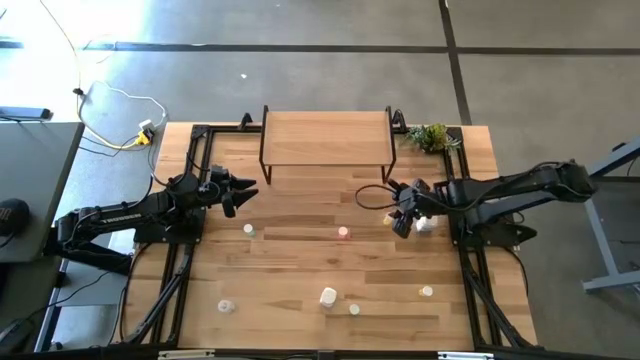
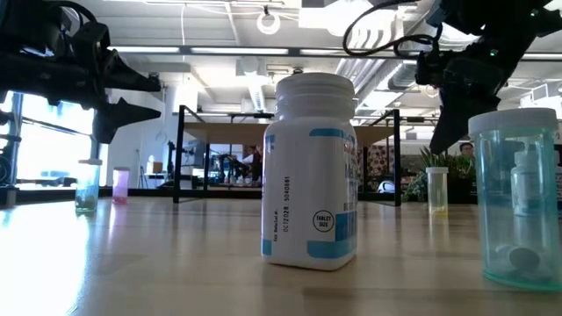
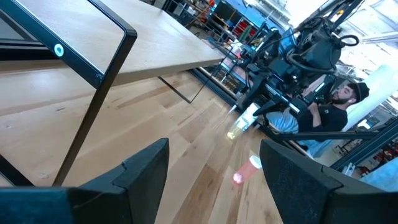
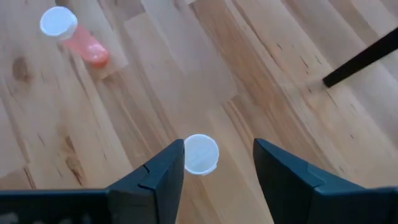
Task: Pick and place medicine bottles onto shelf by color
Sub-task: Put the top yellow pill bottle on the shelf, then put the top green pill bottle on the shelf
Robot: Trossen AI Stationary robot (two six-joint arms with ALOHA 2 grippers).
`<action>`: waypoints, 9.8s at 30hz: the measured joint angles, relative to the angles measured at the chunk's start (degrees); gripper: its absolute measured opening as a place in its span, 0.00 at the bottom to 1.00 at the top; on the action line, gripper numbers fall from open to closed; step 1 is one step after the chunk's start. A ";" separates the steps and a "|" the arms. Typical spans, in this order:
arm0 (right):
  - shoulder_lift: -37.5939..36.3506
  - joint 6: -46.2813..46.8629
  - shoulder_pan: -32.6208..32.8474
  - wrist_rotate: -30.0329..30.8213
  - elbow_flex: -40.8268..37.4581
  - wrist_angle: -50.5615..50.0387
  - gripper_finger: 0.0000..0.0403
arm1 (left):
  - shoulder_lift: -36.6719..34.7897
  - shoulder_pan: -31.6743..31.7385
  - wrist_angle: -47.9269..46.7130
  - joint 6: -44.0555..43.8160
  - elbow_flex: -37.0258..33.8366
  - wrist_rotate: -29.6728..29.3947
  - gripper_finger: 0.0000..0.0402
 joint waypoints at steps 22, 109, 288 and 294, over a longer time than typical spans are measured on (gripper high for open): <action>4.51 7.37 -1.93 -2.56 -0.04 2.60 0.60 | -0.02 0.00 -0.02 -1.65 0.00 0.00 0.60; 12.72 -26.81 -26.73 6.24 42.25 -8.84 0.25 | -0.01 0.00 -0.44 3.34 0.00 0.00 0.60; 24.17 -22.68 -40.06 -6.68 59.08 -21.44 0.49 | 48.61 -27.02 -42.35 -3.07 28.39 -7.96 0.49; 24.17 -22.68 -40.06 -6.68 59.09 -21.43 0.49 | 48.61 -27.02 -42.36 -1.70 28.39 -7.76 0.40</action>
